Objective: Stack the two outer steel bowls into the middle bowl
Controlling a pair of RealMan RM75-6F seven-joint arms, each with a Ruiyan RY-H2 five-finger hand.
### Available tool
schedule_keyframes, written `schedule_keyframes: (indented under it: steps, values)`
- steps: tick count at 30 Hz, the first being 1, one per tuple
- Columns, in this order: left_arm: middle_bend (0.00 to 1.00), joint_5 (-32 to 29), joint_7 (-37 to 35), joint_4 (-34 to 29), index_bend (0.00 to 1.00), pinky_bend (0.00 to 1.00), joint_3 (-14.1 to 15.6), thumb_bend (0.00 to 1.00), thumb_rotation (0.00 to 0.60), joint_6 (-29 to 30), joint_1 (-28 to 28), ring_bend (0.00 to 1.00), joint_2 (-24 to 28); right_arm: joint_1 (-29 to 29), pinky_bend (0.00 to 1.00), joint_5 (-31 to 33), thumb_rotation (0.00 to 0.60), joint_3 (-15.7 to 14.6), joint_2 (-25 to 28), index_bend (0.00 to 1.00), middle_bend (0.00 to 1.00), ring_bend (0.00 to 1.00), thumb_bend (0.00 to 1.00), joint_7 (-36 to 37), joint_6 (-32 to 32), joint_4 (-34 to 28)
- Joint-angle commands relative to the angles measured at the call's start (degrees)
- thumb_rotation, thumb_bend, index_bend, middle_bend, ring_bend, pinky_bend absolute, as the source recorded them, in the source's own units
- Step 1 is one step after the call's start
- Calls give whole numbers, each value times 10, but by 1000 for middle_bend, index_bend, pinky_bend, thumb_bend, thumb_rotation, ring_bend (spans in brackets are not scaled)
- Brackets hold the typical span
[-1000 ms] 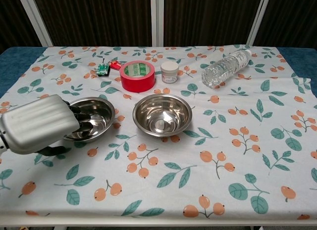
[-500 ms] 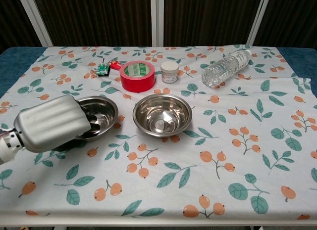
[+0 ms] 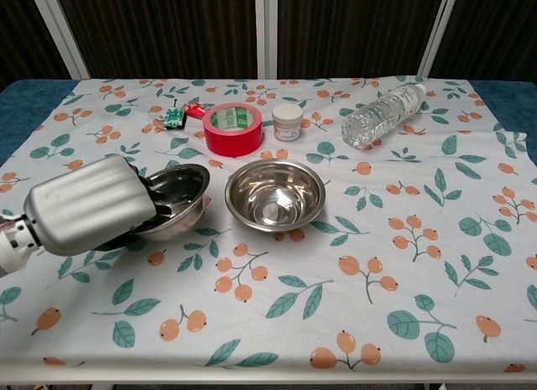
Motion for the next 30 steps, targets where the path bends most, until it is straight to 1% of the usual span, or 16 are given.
schedule_keyframes:
  steps: [1, 4, 9, 12, 15, 19, 22, 30]
  values:
    - [694, 3, 0, -4, 694, 744, -2, 353, 600, 10, -2, 678, 2, -2, 548, -1, 600, 1, 0, 119, 390, 461, 42, 1, 2, 0]
    - [694, 5, 4, -18, 694, 744, -11, 353, 600, 15, -12, 678, 8, -4, 548, 0, 600, 4, 3, 119, 390, 461, 42, 4, 7, -2]
    - [695, 14, 30, -61, 694, 746, -40, 353, 600, 6, -52, 678, 17, -12, 548, 1, 600, 10, 11, 119, 390, 461, 43, 13, 21, -6]
    - [695, 17, 50, -86, 695, 748, -60, 353, 600, -9, -79, 678, 15, -17, 548, 2, 600, 11, 14, 119, 390, 461, 43, 21, 24, -4]
    - [696, 19, 67, -97, 695, 748, -71, 354, 600, -30, -102, 678, 6, -21, 548, 2, 600, 12, 16, 119, 390, 462, 44, 32, 25, 0]
    - [696, 20, 81, -88, 695, 748, -74, 353, 600, -60, -126, 679, -11, -25, 548, 0, 600, 13, 20, 119, 390, 461, 44, 48, 25, 8]
    - [695, 18, 86, -69, 695, 749, -79, 354, 600, -73, -142, 678, -29, -29, 548, -3, 600, 15, 22, 119, 389, 462, 44, 66, 25, 16]
    - [694, 10, 82, -19, 692, 749, -82, 352, 600, -75, -159, 678, -58, -36, 548, -12, 600, 15, 24, 119, 388, 461, 43, 107, 19, 43]
